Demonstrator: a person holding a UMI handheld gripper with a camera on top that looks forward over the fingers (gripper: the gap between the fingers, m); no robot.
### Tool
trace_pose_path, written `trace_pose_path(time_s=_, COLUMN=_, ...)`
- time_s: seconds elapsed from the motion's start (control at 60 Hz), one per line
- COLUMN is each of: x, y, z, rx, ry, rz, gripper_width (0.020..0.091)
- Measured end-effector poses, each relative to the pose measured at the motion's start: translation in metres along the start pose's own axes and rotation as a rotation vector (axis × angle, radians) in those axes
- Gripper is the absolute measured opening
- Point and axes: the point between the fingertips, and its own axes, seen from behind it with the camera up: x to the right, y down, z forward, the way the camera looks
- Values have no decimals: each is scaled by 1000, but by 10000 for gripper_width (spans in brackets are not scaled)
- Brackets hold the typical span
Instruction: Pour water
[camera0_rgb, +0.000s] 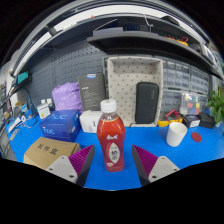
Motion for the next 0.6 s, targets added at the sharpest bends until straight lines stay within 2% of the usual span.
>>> trace_pose_path(time_s=0.117, x=-6, y=0, z=29, rx=15, ry=-9, rz=-10, gripper_width=763)
trace_pose_path(time_s=0.2, x=-5, y=-5, z=48, rx=53, ry=-13, rz=-21, gripper_width=737)
trace_pose_path(time_s=0.25, x=-5, y=-3, z=59, rx=59, ry=-16, rz=-29, gripper_width=681)
trace_pose_path(time_s=0.283, x=-5, y=-1, z=65, rx=61, ry=-15, rz=-38, gripper_width=619)
trace_pose_path(time_s=0.35, x=2, y=-2, z=72, rx=86, ry=19, rz=-66, gripper_width=447)
trace_pose_path(time_s=0.383, x=-1, y=-3, z=73, rx=104, ry=11, rz=-63, gripper_width=438)
trace_pose_path(time_s=0.4, x=0, y=-4, z=73, rx=112, ry=15, rz=-61, gripper_width=406)
trace_pose_path(time_s=0.417, x=0, y=-3, z=73, rx=119, ry=15, rz=-58, gripper_width=404)
trace_pose_path(time_s=0.517, x=3, y=-5, z=72, rx=161, ry=33, rz=-48, gripper_width=295)
trace_pose_path(time_s=0.6, x=3, y=-7, z=73, rx=169, ry=35, rz=-38, gripper_width=272)
